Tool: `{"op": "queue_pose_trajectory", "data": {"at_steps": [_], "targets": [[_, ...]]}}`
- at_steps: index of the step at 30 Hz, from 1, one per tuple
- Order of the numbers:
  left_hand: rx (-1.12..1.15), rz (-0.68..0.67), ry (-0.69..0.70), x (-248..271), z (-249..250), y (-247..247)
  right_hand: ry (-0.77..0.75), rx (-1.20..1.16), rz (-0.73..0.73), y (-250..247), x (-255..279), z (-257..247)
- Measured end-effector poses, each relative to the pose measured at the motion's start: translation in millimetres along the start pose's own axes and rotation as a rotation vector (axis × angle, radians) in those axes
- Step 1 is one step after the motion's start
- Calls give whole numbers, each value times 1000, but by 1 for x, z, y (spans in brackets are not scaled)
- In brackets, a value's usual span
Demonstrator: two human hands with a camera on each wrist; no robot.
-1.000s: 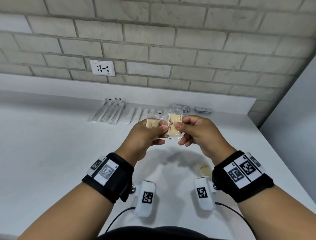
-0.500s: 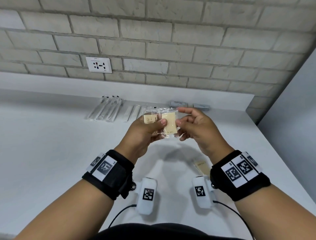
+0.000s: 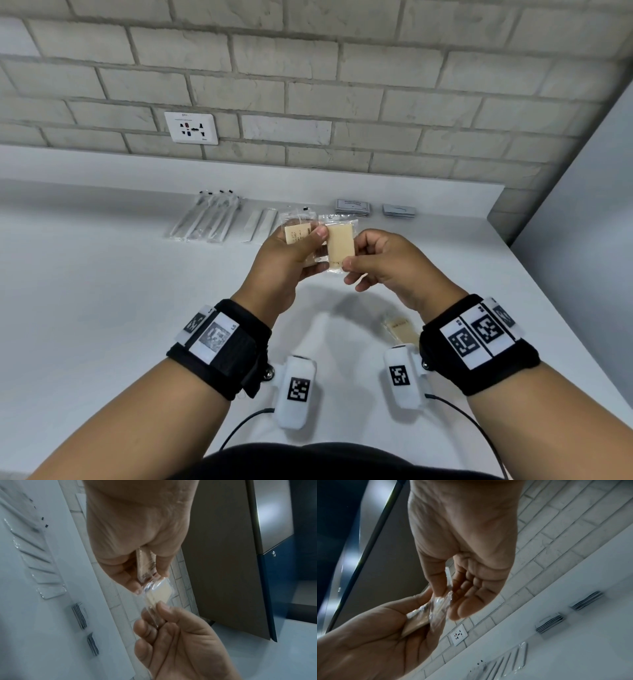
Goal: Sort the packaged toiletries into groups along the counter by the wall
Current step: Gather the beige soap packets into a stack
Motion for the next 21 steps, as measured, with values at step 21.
{"op": "queue_pose_trajectory", "data": {"at_steps": [21], "targets": [[15,-29,-331,5,-39,-15,306,804,-408,-64,-8,50]]}}
Point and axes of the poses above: each hand's wrist, its own x-axis away from the middle knuckle, its own y-axis out of the palm, z = x × y, the point moved 8 cm from there along -x, towards the middle knuckle, and after that the axes turned 3 degrees about -z, right-handed, at the moved point
